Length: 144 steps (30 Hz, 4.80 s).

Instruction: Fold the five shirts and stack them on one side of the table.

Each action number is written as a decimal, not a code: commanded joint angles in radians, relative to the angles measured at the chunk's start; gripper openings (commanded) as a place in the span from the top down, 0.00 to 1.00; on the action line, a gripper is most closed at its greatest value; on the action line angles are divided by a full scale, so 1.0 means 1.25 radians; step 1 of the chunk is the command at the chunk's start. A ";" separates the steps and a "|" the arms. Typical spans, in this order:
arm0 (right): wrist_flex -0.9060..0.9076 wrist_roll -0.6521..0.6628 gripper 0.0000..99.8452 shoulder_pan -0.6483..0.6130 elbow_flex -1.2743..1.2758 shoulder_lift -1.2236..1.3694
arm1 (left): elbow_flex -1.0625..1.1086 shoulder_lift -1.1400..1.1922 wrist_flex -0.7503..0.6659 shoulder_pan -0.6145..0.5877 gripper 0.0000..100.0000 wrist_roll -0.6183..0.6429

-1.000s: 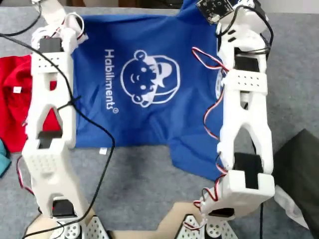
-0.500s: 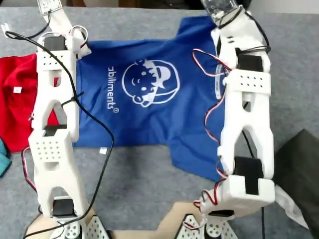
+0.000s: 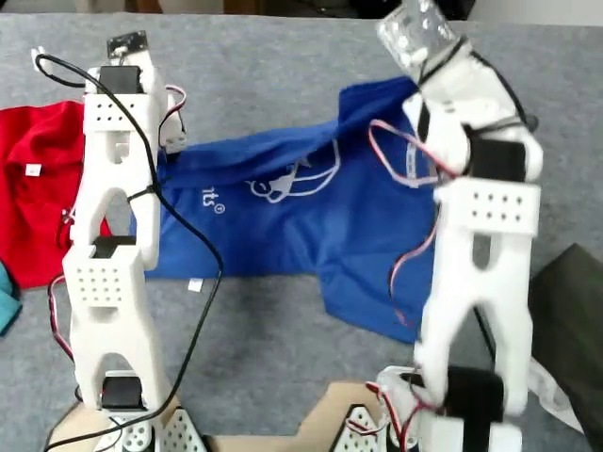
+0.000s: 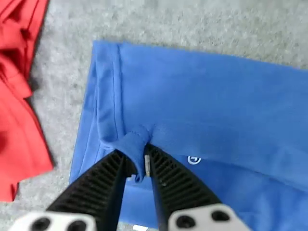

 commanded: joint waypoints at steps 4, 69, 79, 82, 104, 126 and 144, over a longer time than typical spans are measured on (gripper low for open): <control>0.002 0.006 0.99 -0.010 0.255 -0.251 | 0.047 -0.069 0.027 -0.015 0.98 -0.009; 0.420 0.300 0.77 0.165 0.893 -0.920 | 1.280 -0.683 -0.573 -0.075 0.89 -0.189; 0.377 0.300 0.78 0.166 0.814 -0.913 | 1.140 -0.683 -0.388 -0.135 0.87 -0.194; 0.329 0.314 0.84 0.168 0.787 -0.911 | 1.072 -0.684 -0.315 -0.177 0.84 -0.194; -0.037 0.106 0.96 0.095 0.267 -0.062 | 0.789 -0.440 -0.698 0.039 0.98 0.106; 0.114 -0.074 0.96 0.117 -0.490 0.859 | 0.087 0.182 -0.437 -0.069 0.98 0.104; 0.534 -0.077 0.99 0.118 -0.953 0.860 | -0.459 0.244 0.052 0.002 0.98 -0.039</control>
